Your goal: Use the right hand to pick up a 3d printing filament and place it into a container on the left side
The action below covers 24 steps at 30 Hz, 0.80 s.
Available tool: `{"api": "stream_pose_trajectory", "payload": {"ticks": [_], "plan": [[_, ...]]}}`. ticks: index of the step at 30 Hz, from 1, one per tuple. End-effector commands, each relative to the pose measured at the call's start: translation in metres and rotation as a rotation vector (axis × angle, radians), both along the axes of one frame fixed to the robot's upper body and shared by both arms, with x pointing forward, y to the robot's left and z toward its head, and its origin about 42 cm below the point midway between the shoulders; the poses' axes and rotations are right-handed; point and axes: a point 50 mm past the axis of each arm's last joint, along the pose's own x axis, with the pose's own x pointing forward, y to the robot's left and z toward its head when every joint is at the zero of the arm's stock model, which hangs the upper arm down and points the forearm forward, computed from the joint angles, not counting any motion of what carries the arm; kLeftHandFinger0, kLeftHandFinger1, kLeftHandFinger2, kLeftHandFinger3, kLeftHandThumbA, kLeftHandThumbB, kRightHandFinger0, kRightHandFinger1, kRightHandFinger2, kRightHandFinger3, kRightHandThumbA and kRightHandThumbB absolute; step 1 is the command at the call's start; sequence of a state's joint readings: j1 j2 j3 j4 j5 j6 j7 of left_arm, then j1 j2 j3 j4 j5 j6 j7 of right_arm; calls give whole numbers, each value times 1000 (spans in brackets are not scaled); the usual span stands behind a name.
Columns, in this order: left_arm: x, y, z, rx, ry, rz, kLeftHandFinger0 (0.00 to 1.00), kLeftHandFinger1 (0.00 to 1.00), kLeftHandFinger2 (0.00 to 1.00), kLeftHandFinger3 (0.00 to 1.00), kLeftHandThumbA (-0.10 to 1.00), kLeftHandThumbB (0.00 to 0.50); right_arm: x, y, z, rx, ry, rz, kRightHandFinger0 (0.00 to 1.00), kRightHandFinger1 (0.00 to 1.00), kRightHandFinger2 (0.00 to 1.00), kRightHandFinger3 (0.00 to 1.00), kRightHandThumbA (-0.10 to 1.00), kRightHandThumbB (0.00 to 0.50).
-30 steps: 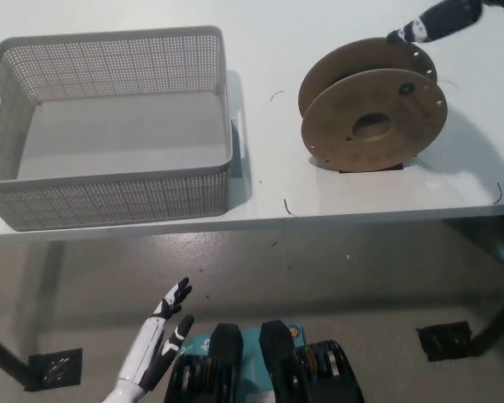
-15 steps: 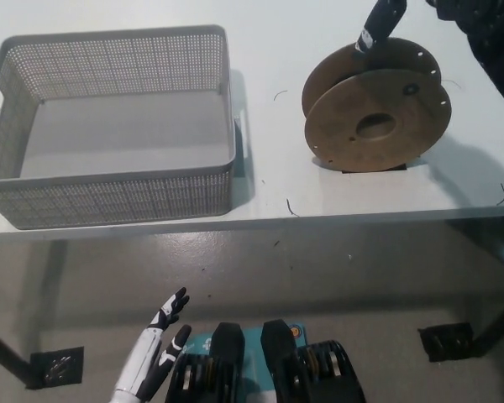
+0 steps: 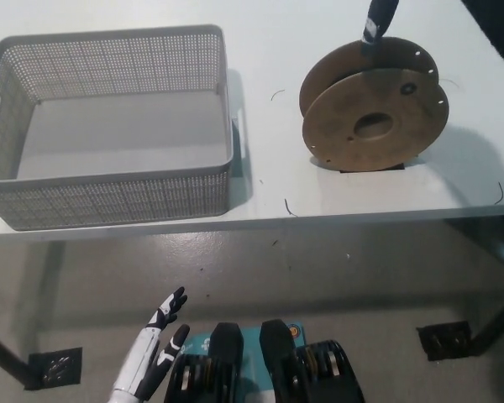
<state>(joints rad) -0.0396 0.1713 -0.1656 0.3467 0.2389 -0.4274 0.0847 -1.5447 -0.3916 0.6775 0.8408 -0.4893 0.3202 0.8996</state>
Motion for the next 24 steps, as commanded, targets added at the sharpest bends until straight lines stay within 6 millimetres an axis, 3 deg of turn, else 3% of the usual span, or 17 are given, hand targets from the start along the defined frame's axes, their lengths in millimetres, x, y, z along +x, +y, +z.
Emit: {"api": "stream_pose_trajectory", "payload": {"ticks": [1, 4, 7, 14, 16, 17, 20, 24], "plan": [[-1, 3, 10, -13, -66, -11, 1000, 1000, 1000, 1000, 1000, 184, -5, -1, 40, -41, 9, -46, 1000, 1000, 1000, 1000, 1000, 401], [-1, 4, 11, -11, -69, -10, 1000, 1000, 1000, 1000, 1000, 184, -1, -4, 32, -73, 21, -37, 1000, 1000, 1000, 1000, 1000, 371], [0, 5, 11, -13, -69, -9, 1000, 1000, 1000, 1000, 1000, 203, 6, -6, 22, -94, 81, -53, 1000, 1000, 1000, 1000, 1000, 393], [-3, 5, 11, -19, -66, -8, 1000, 1000, 1000, 1000, 1000, 191, 17, -13, -8, -111, 156, -44, 1000, 1000, 1000, 1000, 1000, 375], [-4, 6, 10, -20, -64, -5, 1000, 1000, 1000, 1000, 1000, 188, 20, -12, -15, -116, 147, -43, 1000, 1000, 1000, 1000, 1000, 386], [-4, 6, 9, -21, -62, -5, 1000, 1000, 1000, 1000, 1000, 190, 21, -12, -17, -112, 129, -58, 1000, 1000, 1000, 1000, 1000, 423], [-3, 6, 9, -18, -62, -7, 1000, 1000, 1000, 1000, 1000, 193, 23, -9, -24, -131, 102, -108, 1000, 1000, 1000, 1000, 1000, 471], [-4, 4, 9, -21, -61, -12, 1000, 1000, 1000, 1000, 1000, 192, 27, -8, -43, -131, 96, -128, 1000, 1000, 1000, 1000, 1000, 461]]}}
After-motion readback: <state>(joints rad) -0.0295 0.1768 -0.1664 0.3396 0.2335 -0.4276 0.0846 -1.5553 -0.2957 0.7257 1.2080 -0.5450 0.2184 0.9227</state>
